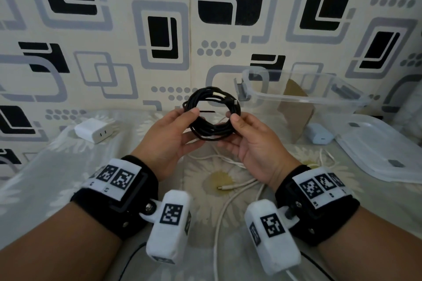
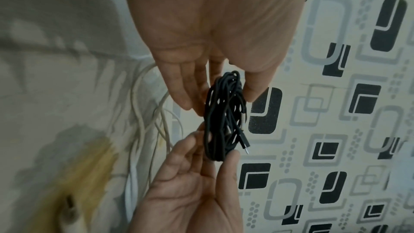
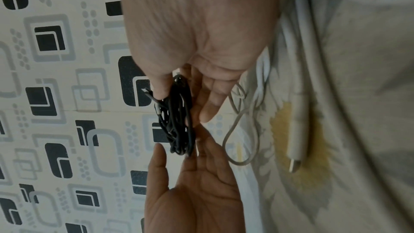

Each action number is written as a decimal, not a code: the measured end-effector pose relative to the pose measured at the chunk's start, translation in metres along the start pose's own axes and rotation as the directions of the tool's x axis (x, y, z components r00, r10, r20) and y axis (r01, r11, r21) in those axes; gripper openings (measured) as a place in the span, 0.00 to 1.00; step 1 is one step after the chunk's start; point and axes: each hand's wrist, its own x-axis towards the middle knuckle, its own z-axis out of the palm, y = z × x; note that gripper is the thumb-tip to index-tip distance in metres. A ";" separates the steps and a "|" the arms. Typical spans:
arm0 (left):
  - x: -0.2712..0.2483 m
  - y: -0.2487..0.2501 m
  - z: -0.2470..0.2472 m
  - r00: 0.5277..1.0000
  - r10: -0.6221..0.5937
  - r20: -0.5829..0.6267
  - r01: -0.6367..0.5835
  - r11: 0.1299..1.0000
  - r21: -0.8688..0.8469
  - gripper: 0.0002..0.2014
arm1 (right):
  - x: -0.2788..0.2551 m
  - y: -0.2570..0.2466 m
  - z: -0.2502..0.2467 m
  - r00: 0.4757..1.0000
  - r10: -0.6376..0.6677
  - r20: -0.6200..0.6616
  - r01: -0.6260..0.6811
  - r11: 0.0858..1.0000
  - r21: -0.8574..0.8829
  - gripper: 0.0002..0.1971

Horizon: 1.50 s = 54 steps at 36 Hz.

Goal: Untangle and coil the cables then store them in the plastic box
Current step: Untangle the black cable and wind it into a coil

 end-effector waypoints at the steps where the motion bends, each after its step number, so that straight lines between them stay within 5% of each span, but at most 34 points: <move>1: 0.000 0.000 0.000 1.000 0.019 -0.011 -0.018 1.000 0.014 0.04 | 0.000 0.001 0.000 1.000 0.002 0.013 -0.002 1.000 -0.020 0.10; 13: 0.000 0.002 -0.004 0.996 0.080 -0.033 -0.078 0.995 0.057 0.08 | -0.002 0.002 0.005 0.995 -0.093 -0.034 0.082 0.969 -0.233 0.28; 21: -0.001 0.001 -0.005 0.997 0.081 0.009 -0.081 0.993 0.083 0.10 | -0.002 0.004 0.001 0.987 -0.107 -0.118 0.069 0.955 -0.287 0.10; 32: -0.001 0.007 -0.007 0.993 0.106 -0.051 -0.098 0.984 0.152 0.07 | 0.001 0.007 0.002 0.981 -0.098 -0.168 0.054 0.967 -0.248 0.21; 38: 0.000 0.014 -0.008 0.988 0.082 -0.132 -0.066 0.990 0.122 0.18 | -0.002 0.002 0.007 0.988 -0.076 -0.132 0.049 0.979 -0.198 0.14; 54: 0.003 0.033 0.025 0.989 0.061 -0.133 -0.046 0.992 0.114 0.14 | 0.005 -0.081 0.036 0.966 -0.225 -0.129 0.186 0.949 -0.256 0.11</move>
